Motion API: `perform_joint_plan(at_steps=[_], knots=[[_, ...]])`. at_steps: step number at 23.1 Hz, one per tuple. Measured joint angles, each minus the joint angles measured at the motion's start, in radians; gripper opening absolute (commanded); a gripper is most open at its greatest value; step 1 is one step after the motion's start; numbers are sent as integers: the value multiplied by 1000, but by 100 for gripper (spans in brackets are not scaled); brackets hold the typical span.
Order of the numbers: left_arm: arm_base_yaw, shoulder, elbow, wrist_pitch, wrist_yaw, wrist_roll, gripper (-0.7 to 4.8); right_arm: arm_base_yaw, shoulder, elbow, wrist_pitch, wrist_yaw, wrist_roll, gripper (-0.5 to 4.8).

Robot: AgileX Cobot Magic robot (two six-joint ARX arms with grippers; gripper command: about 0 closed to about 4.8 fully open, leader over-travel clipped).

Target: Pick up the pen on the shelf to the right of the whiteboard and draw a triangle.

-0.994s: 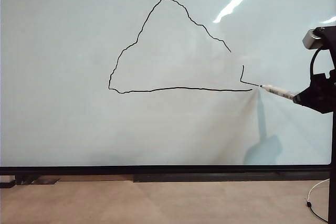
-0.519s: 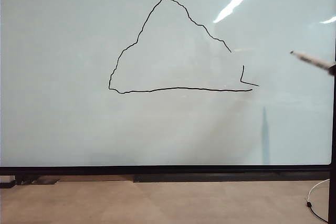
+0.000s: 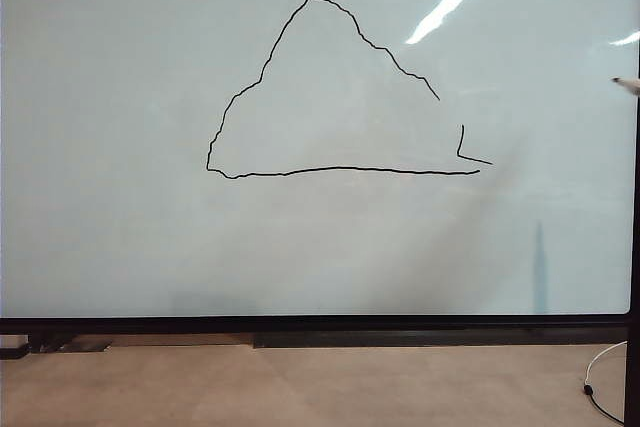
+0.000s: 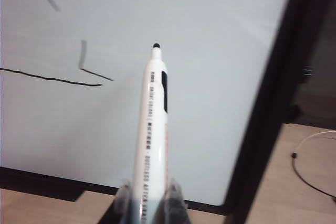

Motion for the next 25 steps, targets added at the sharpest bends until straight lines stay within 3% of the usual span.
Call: perform_joint_plan(at_steps=[8, 19, 25], knots=[[0, 0, 0, 0, 0, 0, -5, -181, -32, 0, -7, -168, 21, -5], [0, 0, 0, 0, 0, 0, -5, -172, -208, 0, -72, -195, 63, -5], [0, 0, 0, 0, 0, 0, -5, -108, -354, 1, -203, -92, 56, -5]])
